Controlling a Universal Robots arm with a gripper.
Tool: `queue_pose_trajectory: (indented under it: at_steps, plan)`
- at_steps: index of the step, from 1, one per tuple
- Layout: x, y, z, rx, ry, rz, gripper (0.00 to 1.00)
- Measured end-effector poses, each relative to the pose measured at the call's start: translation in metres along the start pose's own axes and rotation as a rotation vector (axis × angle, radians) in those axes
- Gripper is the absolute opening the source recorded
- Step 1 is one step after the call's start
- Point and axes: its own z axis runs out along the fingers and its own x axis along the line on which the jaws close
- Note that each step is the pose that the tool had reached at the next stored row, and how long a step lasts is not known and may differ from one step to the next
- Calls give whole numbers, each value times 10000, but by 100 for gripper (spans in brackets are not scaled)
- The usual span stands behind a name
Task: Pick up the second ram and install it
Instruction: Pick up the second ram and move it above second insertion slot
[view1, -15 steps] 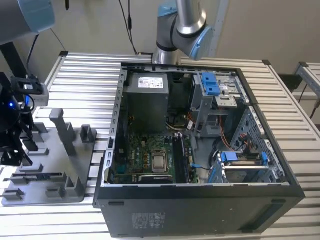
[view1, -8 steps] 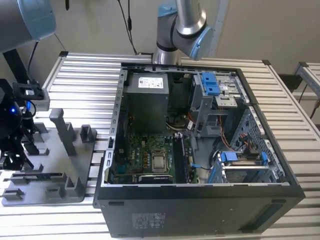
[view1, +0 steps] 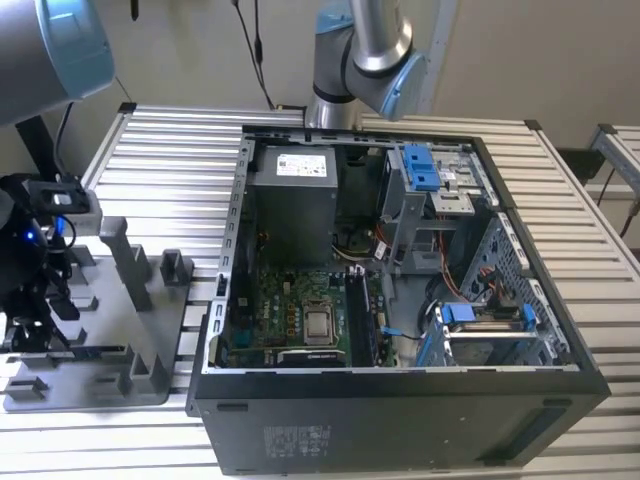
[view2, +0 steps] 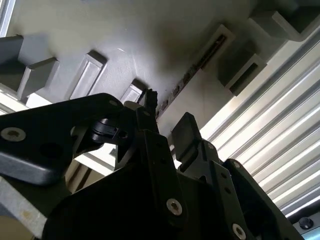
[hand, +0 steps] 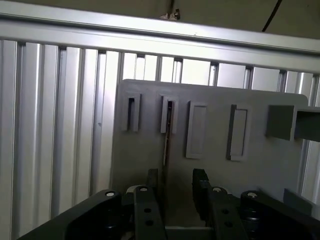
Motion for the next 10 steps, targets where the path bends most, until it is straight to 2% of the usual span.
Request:
queue_pose_trajectory:
  at_steps: [10]
  plan:
    - [15,23,160,-10,2,-133,42]
